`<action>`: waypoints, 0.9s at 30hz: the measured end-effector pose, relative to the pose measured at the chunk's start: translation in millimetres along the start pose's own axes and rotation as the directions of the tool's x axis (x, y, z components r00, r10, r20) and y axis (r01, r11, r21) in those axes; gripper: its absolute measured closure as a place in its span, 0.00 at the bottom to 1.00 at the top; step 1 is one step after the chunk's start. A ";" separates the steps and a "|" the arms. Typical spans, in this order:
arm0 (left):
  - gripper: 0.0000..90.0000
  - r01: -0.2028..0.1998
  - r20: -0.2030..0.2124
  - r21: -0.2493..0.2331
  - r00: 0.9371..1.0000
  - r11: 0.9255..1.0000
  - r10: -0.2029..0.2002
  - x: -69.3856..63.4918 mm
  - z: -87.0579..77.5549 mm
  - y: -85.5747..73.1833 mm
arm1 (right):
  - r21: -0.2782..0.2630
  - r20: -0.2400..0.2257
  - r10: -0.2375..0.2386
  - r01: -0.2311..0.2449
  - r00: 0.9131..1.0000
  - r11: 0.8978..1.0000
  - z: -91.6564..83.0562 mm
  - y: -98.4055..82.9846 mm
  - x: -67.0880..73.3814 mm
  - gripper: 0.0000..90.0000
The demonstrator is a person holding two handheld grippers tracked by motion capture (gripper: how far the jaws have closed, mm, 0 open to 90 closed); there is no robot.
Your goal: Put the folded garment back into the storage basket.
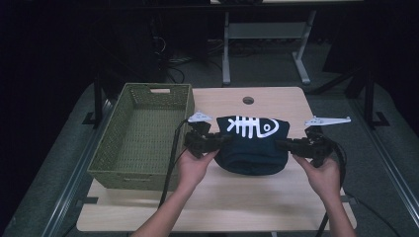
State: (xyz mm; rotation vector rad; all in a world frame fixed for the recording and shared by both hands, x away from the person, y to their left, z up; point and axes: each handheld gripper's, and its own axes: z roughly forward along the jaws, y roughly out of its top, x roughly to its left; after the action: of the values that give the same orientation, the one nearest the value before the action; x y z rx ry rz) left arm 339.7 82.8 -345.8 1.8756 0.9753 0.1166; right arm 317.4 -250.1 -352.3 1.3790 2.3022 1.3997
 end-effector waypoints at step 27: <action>0.78 0.024 -0.024 -0.052 0.999 0.998 -0.025 32.8 -54.1 9.2 | -0.016 -0.057 -0.059 0.058 0.997 0.998 26.2 44.1 40.7 0.85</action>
State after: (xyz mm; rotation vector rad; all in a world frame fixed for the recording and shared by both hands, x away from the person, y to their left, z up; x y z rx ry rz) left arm 341.8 141.7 -321.1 1.8181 1.0026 0.1499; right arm 335.1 -195.8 -320.4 1.2732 2.3429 1.4541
